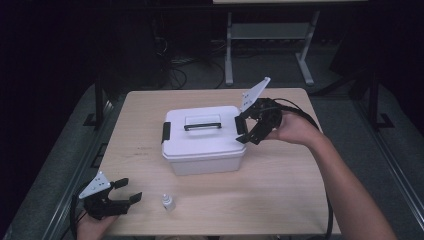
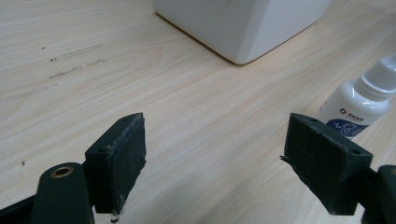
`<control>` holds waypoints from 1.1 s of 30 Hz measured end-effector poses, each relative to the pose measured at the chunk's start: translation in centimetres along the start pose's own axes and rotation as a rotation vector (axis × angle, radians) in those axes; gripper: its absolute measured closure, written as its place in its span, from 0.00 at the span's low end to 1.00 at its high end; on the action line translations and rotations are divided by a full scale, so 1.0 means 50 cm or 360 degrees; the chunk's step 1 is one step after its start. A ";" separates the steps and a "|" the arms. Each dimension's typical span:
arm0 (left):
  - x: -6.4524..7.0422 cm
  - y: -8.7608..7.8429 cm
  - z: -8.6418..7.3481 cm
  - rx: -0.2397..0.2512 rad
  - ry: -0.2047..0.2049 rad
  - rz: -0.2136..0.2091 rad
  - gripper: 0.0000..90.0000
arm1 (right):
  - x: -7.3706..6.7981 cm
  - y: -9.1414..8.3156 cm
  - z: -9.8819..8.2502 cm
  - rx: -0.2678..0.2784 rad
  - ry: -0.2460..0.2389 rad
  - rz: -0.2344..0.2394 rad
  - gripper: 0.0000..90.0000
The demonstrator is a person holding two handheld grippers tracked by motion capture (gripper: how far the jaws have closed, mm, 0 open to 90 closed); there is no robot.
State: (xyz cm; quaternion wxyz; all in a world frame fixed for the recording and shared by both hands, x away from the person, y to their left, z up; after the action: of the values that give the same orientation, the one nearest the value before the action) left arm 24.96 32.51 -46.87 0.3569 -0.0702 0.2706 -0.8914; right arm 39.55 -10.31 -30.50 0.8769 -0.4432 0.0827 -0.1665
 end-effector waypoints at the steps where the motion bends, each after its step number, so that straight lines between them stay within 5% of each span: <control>1: 0.000 0.000 0.000 0.0002 0.0000 0.0000 0.23 | -0.002 0.007 0.011 -0.0013 -0.0023 0.0013 0.22; 19: -0.001 -0.001 -0.001 0.0010 -0.0005 -0.0003 0.23 | -0.004 0.069 0.090 -0.0046 -0.0124 0.0096 0.34; 33: -0.003 -0.002 -0.002 0.0004 -0.0006 0.0000 0.23 | -0.003 0.103 0.128 -0.0089 -0.0187 0.0112 0.57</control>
State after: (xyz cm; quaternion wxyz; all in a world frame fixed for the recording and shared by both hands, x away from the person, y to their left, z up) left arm 24.98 32.70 -46.91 0.3573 -0.0714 0.2689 -0.8916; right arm 42.42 -2.61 -30.85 0.8728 -0.4735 0.0512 -0.1068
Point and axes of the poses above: each handheld gripper's, and its own axes: y roughly forward along the jaws, z roughly out of its top, x roughly to its right, the point moved 3 cm from there along y, roughly forward along the jaws, and after that the axes turned 12 degrees about y, right-handed, at the moved point
